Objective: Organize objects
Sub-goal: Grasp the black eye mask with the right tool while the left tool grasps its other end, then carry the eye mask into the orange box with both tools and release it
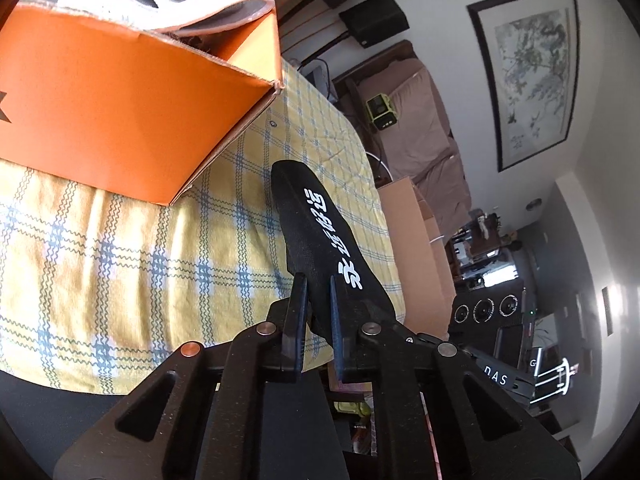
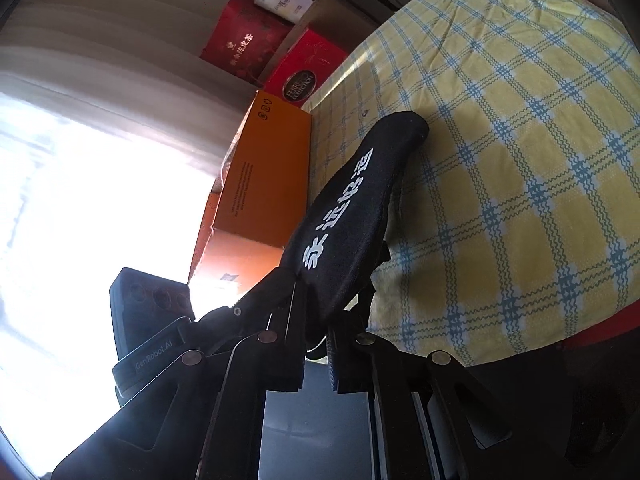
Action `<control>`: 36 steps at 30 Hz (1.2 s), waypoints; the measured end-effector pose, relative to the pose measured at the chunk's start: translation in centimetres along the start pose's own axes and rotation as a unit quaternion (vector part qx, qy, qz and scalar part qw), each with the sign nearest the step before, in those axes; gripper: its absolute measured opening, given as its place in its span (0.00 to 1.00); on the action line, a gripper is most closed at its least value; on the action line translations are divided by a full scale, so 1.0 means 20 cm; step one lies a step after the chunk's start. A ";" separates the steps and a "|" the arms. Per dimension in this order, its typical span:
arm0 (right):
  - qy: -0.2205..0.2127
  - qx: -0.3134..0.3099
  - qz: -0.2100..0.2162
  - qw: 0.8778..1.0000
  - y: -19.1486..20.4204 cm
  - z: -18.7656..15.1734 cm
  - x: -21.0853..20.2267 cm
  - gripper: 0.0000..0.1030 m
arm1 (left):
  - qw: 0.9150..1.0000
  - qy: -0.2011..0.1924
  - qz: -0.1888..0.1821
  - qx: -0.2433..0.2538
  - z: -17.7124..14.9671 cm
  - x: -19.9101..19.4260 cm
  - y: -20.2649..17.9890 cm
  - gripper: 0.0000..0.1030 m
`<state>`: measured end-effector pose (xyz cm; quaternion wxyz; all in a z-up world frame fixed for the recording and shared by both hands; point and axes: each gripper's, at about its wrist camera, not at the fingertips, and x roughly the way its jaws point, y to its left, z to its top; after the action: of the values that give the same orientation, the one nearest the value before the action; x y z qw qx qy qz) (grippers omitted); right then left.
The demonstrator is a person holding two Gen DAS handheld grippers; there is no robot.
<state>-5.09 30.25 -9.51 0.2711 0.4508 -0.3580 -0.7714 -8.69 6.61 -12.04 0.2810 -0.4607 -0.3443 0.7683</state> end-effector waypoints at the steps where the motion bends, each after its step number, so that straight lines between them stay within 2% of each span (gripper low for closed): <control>1: -0.002 -0.007 -0.002 1.000 0.02 0.00 0.00 0.07 | 1.000 -0.003 0.000 0.004 0.00 -0.02 -0.01 0.09; 13: -0.024 -0.082 -0.006 0.996 0.28 0.01 -0.08 0.07 | 0.998 -0.045 -0.020 0.042 0.06 -0.24 -0.14 0.09; 18: -0.030 -0.103 0.000 0.994 0.40 0.07 -0.11 0.07 | 0.995 -0.068 -0.019 0.068 0.13 -0.34 -0.23 0.09; 22: -0.031 -0.130 0.010 0.991 0.54 0.13 -0.09 0.07 | 0.993 -0.087 -0.029 0.068 0.23 -0.45 -0.26 0.09; 28: -0.023 -0.176 0.021 0.984 0.77 0.25 0.03 0.07 | 0.989 -0.123 -0.011 0.077 0.40 -0.62 -0.27 0.09; 36: 0.016 -0.192 0.051 0.980 0.91 0.33 0.32 0.07 | 0.986 -0.152 0.025 0.063 0.56 -0.79 -0.14 0.09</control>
<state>-12.07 16.67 4.02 0.3974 0.3838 -0.2209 -0.8037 -11.84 -6.50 1.97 0.2349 -0.3284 -0.3220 0.8563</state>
